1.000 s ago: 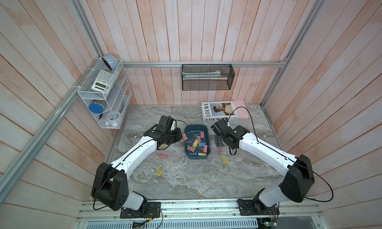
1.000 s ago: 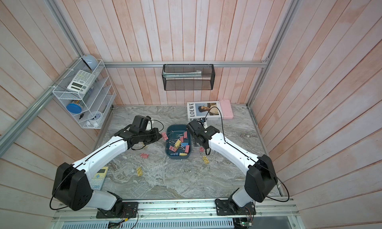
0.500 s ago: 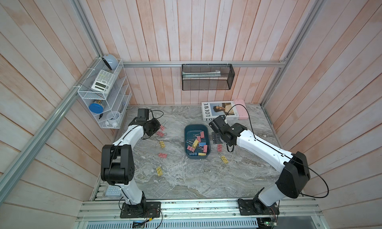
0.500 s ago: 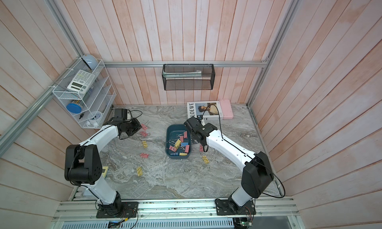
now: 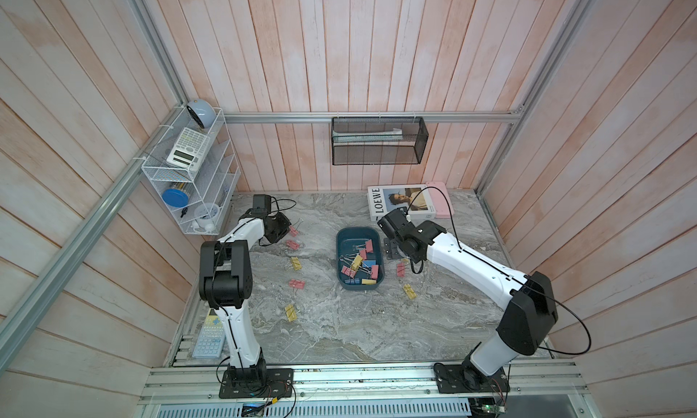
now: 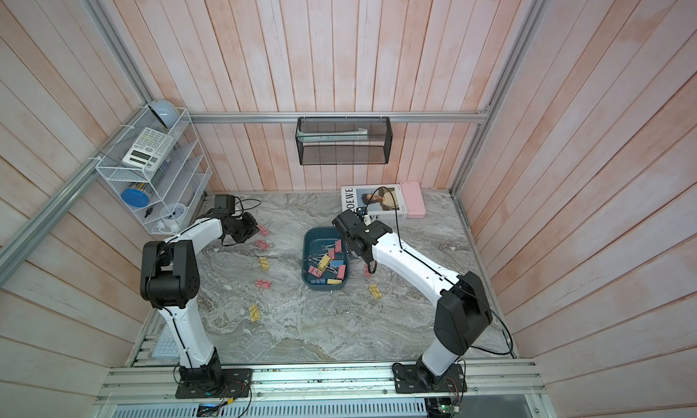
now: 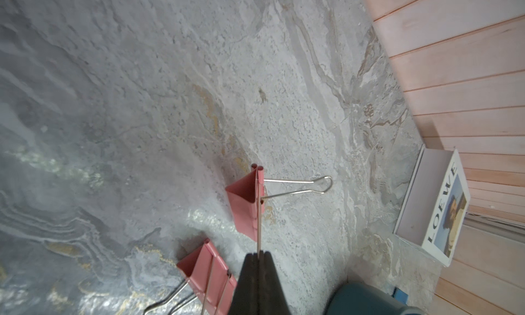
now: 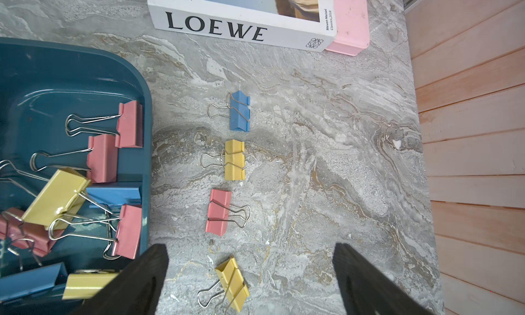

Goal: Take out the binder clips from the storage box
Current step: Place the binder clip at the center of the board.

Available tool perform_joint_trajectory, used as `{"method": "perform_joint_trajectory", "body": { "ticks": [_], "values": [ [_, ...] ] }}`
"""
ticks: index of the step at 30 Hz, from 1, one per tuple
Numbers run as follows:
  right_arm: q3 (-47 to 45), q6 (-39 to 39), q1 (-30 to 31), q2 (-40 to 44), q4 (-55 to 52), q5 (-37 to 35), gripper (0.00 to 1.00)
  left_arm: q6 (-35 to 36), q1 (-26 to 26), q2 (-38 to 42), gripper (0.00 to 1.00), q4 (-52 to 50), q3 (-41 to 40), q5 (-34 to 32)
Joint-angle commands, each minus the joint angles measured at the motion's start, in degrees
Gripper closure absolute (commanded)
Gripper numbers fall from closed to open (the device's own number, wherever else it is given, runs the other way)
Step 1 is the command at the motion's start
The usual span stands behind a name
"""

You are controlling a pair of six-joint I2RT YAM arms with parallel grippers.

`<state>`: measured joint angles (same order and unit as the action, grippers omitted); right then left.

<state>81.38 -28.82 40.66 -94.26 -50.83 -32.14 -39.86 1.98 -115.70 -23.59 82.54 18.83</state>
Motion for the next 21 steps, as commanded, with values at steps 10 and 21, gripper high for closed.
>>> {"method": "perform_joint_trajectory", "body": {
  "ticks": [10, 21],
  "values": [
    [2.0, 1.4, -0.2, -2.3, 1.0, 0.8, 0.02, -1.2, 0.0, 7.0, 0.45, 1.9, -4.0, 3.7],
    [-0.6, 3.4, -0.4, -2.1, 5.9, 5.0, 0.02, 2.8, -11.8, 22.1, 0.46, -2.3, -14.4, 5.1]
  ]
}}
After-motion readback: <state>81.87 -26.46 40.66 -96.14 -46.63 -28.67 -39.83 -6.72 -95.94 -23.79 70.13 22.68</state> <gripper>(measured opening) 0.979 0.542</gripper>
